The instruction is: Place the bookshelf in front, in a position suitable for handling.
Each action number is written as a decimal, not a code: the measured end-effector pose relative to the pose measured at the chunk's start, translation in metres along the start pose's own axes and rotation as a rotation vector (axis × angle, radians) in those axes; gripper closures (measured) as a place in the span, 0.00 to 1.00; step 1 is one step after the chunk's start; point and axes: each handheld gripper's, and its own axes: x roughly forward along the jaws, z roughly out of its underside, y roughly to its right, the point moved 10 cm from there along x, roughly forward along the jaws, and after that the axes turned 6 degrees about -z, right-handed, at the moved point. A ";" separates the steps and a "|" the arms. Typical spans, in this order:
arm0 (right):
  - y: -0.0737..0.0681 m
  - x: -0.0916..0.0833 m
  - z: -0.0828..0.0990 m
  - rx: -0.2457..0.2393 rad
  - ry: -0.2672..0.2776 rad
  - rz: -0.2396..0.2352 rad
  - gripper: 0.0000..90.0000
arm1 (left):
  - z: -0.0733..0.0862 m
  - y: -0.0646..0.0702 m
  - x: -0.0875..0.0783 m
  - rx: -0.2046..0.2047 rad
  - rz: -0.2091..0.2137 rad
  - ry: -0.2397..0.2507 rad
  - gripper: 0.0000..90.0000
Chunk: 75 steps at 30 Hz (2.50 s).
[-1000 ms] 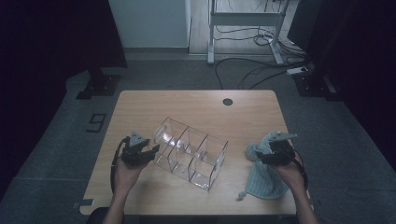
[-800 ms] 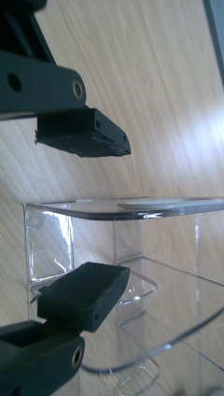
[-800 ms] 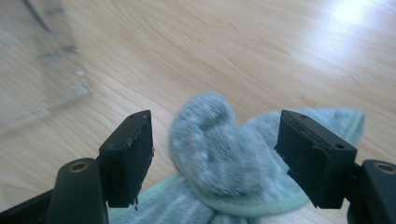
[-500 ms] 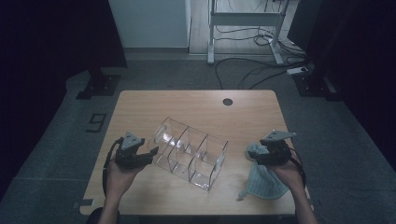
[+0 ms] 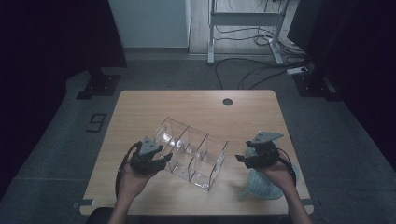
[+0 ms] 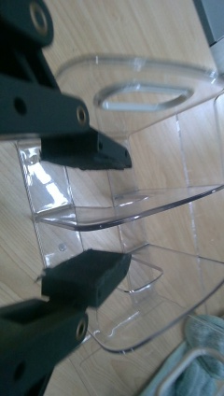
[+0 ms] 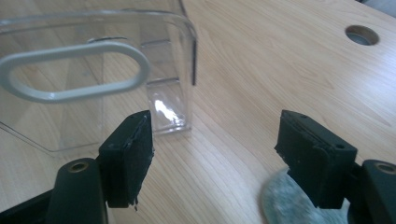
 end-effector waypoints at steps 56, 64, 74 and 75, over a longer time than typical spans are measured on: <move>-0.059 0.006 -0.028 -0.159 0.064 -0.179 0.49 | -0.019 -0.009 0.051 -0.023 0.025 0.011 0.90; -0.067 0.009 -0.026 -0.191 0.035 -0.196 0.52 | -0.024 -0.009 0.056 -0.016 0.017 -0.004 0.86; -0.078 0.013 -0.026 -0.214 0.033 -0.233 0.67 | -0.015 -0.016 0.038 -0.014 -0.009 -0.017 0.52; -0.080 0.014 -0.026 -0.214 0.034 -0.235 0.68 | -0.013 -0.017 0.034 -0.016 -0.013 -0.015 0.50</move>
